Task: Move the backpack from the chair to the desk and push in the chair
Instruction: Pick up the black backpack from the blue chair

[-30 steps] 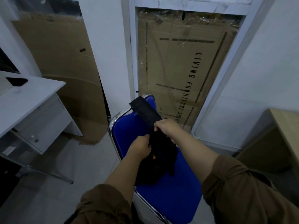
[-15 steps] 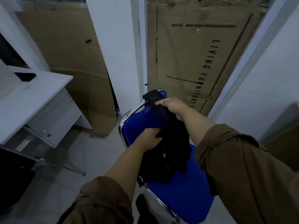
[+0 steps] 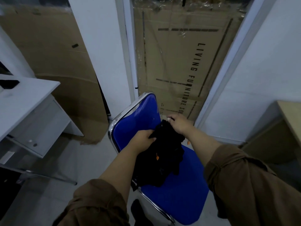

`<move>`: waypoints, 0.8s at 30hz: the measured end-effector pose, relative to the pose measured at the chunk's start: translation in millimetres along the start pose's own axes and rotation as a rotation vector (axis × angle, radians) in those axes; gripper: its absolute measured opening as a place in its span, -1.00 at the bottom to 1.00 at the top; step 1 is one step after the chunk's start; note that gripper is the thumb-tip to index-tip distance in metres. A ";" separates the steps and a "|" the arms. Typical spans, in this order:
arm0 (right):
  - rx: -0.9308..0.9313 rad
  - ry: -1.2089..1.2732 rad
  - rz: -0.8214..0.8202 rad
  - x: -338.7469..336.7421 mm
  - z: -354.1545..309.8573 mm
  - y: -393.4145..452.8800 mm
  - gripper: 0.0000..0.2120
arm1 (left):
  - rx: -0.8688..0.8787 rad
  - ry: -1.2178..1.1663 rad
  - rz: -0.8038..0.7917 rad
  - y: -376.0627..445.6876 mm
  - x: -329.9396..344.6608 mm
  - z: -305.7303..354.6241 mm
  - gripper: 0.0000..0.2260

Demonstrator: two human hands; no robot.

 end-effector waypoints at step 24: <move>-0.184 0.022 0.536 -132.5 33.6 -183.2 -0.89 | 0.454 0.322 0.151 -32.6 6.7 196.7 -0.78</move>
Point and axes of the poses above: each hand's wrist, its own y-axis towards the middle knuckle, its own x-axis out of the palm, z = x × y, the point moved 9 cm from there along y, towards the middle knuckle, and after that the axes turned 9 degrees about y, right-handed, at the moved point
